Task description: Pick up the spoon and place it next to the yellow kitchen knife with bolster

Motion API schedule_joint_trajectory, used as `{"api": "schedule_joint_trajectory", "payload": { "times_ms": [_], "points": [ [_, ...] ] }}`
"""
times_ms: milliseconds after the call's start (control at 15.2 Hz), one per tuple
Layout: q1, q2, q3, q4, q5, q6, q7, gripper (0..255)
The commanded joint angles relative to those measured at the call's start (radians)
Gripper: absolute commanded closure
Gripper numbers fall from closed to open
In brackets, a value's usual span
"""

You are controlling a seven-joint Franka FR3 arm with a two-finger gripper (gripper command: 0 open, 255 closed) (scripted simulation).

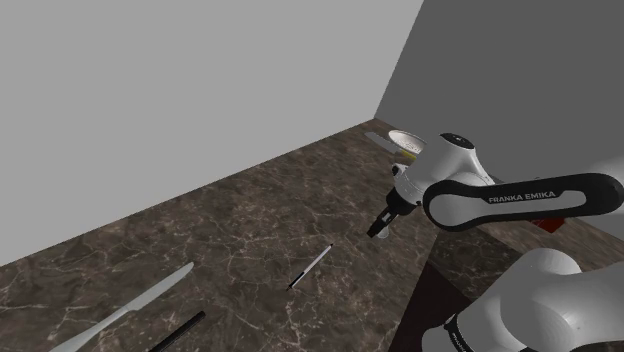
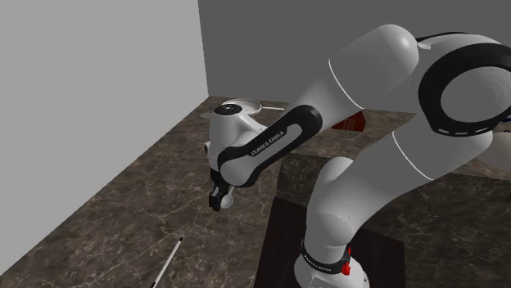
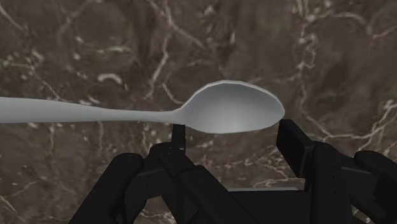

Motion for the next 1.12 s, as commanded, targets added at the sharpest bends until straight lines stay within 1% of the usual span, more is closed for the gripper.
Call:
{"api": "schedule_joint_trajectory", "payload": {
  "times_ms": [0, 198, 1056],
  "points": [
    [0.0, 0.0, 0.0, 0.0, 0.0, 0.0, 0.0, 255],
    [0.0, 0.0, 0.0, 0.0, 0.0, 0.0, 0.0, 255],
    [0.001, -0.145, -0.004, 0.107, -0.001, -0.252, -0.003, 255]
  ]
}}
